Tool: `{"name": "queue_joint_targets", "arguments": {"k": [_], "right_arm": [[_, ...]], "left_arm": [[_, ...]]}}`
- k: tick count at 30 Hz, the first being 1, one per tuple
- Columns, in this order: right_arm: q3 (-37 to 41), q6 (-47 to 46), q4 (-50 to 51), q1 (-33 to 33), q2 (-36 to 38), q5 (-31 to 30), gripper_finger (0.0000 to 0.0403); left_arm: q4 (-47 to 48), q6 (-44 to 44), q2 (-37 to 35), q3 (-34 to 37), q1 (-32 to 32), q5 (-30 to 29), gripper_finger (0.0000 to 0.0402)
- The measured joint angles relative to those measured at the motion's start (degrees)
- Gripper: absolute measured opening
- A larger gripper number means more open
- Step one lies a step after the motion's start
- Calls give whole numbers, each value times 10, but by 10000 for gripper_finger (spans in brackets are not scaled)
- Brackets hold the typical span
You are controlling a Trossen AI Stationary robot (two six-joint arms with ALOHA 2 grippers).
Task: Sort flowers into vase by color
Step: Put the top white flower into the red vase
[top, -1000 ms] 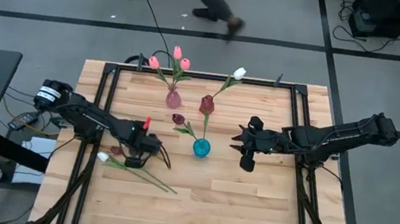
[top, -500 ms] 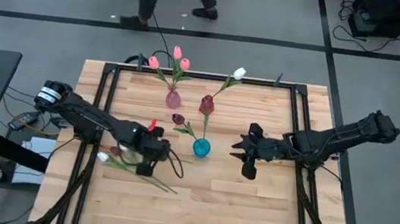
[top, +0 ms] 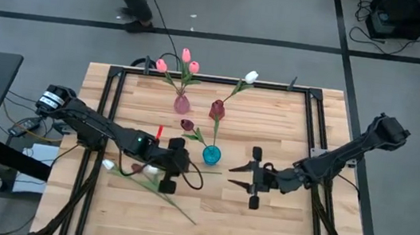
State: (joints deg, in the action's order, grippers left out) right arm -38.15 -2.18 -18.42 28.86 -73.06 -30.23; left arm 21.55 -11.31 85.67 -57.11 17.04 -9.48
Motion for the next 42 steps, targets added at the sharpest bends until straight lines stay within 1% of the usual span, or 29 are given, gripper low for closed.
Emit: {"name": "queue_joint_targets", "arguments": {"k": [5, 12, 15, 20, 22, 24, 26, 28, 30, 31, 33, 36, 39, 41, 42], "right_arm": [[0, 45, -82, -14, -50, -24, 165], [0, 69, -133, -37, -83, -28, 171], [0, 84, -152, -41, -85, -15, 168], [0, 84, -172, -51, -85, 28, 157], [0, 81, -171, -54, -85, 32, 151], [0, 81, -171, -57, -85, 33, 140], [0, 82, -171, -60, -85, 33, 115], [0, 83, -171, -62, -85, 33, 78], [0, 83, -167, -64, -85, 33, 32], [0, 84, -161, -64, -84, 33, 19], [0, 79, -151, -64, -84, 28, 15], [0, 70, -142, -64, -84, 15, 12], [0, 80, -135, -64, -84, 12, 10], [0, 85, -136, -62, -84, -7, 10], [0, 91, -136, -60, -84, -21, 10]], "left_arm": [[-27, 28, 0, 0, -1, -26, 0], [-46, 52, 0, 0, -1, -42, 0], [-46, 52, 0, 0, -1, -46, 0], [-52, 53, 0, 0, -1, -60, 0], [-57, 56, 0, 0, -1, -63, 0], [-58, 63, 0, 0, -1, -64, 0], [-59, 64, 0, 0, -1, -64, 0], [-59, 65, 0, 0, -1, -64, 0], [-59, 66, 0, 0, -1, -64, 0], [-57, 66, 0, 0, -1, -64, 0], [-55, 66, 0, 0, -1, -64, 2], [-51, 66, -2, 0, -1, -71, 26], [-52, 62, -10, -13, -1, -84, 69], [-41, 43, -21, -15, 3, -80, 97], [-46, 31, -22, -16, 5, -67, 109]]}}
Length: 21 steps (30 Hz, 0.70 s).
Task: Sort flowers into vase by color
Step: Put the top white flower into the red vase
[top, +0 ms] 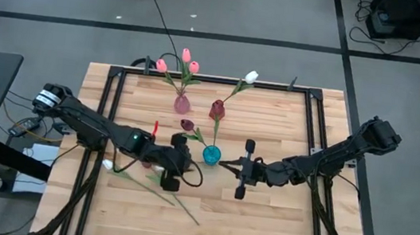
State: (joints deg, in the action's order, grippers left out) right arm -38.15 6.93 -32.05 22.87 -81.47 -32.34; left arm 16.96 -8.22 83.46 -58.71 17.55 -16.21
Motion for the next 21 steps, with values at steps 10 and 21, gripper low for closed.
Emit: {"name": "queue_joint_targets", "arguments": {"k": [10, 21], "right_arm": [[0, 68, -61, 7, 0, -28, 10], [0, 152, -86, 7, 0, 4, 10]], "left_arm": [[-244, -194, 14, 123, 55, 19, 130], [-840, -350, 73, 339, 34, -56, 130]]}}
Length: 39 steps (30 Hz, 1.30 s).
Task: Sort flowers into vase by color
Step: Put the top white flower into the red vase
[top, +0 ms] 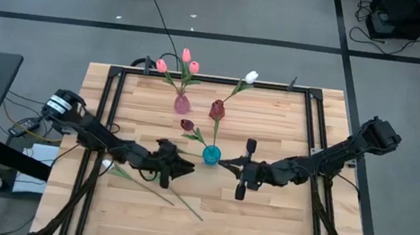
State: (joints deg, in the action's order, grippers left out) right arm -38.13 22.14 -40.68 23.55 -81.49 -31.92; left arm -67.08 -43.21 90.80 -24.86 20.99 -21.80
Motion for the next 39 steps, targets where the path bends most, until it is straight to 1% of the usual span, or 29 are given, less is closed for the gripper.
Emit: {"name": "queue_joint_targets", "arguments": {"k": [4, 9, 13, 16, 19, 22, 28, 32, 36, 39], "right_arm": [[0, 43, -21, 0, 0, 38, 10], [0, 113, -36, 0, 0, 66, 10], [0, 166, -74, 0, 0, 74, 10], [-2, 208, -109, -3, 0, 85, 10], [-18, 242, -112, -8, 0, 82, 10], [-40, 272, -114, -16, 0, 87, 10], [-88, 317, -122, -35, 0, 112, 10], [-108, 325, -125, -42, 0, 110, 10], [-113, 369, -166, -42, 0, 102, 10], [-113, 382, -207, -41, 0, 92, 11]], "left_arm": [[-96, -32, 50, 0, -2, -11, 131], [-200, -65, 123, -28, 5, -8, 140], [-225, -46, 155, -37, 11, 2, 142], [-227, 7, 153, -36, 25, -31, 140], [-227, 79, 137, -31, 45, -84, 135], [-227, 143, 114, -31, 61, -122, 132], [-227, 218, 84, -54, 59, -113, 131], [-227, 305, 61, -76, 56, -109, 131], [-227, 392, 32, -94, 54, -118, 131], [-228, 430, 11, -110, 42, -119, 131]]}}
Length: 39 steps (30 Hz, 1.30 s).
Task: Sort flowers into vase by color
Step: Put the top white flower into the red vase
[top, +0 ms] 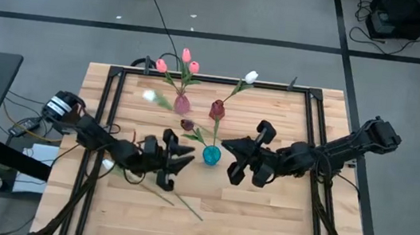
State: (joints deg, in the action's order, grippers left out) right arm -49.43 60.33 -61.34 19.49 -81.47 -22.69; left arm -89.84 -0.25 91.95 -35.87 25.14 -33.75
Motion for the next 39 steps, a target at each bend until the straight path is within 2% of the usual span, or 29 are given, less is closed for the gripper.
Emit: {"name": "queue_joint_targets", "arguments": {"k": [5, 14, 17, 20, 24, 29, 34, 37, 39], "right_arm": [[0, -1, 3, 1, 0, 28, 11], [0, 23, -4, 24, 0, 15, 11], [0, 24, -3, 32, 0, 12, 11], [0, 26, 4, 41, 0, -12, 11], [0, 43, 25, 53, 0, -82, 11], [0, 38, 47, 71, 0, -173, 14], [0, -6, 64, 81, 0, -216, 32], [0, -38, 73, 82, 0, -230, 44], [0, -58, 80, 81, 0, -243, 56]], "left_arm": [[0, 16, -18, -39, -28, 15, 132], [0, -4, -26, -89, -78, 102, 161], [0, -16, -27, -97, -91, 112, 176], [0, -17, -27, -98, -100, 140, 185], [0, -2, -32, -98, -104, 157, 184], [24, 36, -69, -98, -110, 153, 171], [79, 38, -92, -98, -114, 144, 152], [93, 37, -100, -98, -114, 132, 119], [111, 39, -106, -98, -113, 118, 80]]}}
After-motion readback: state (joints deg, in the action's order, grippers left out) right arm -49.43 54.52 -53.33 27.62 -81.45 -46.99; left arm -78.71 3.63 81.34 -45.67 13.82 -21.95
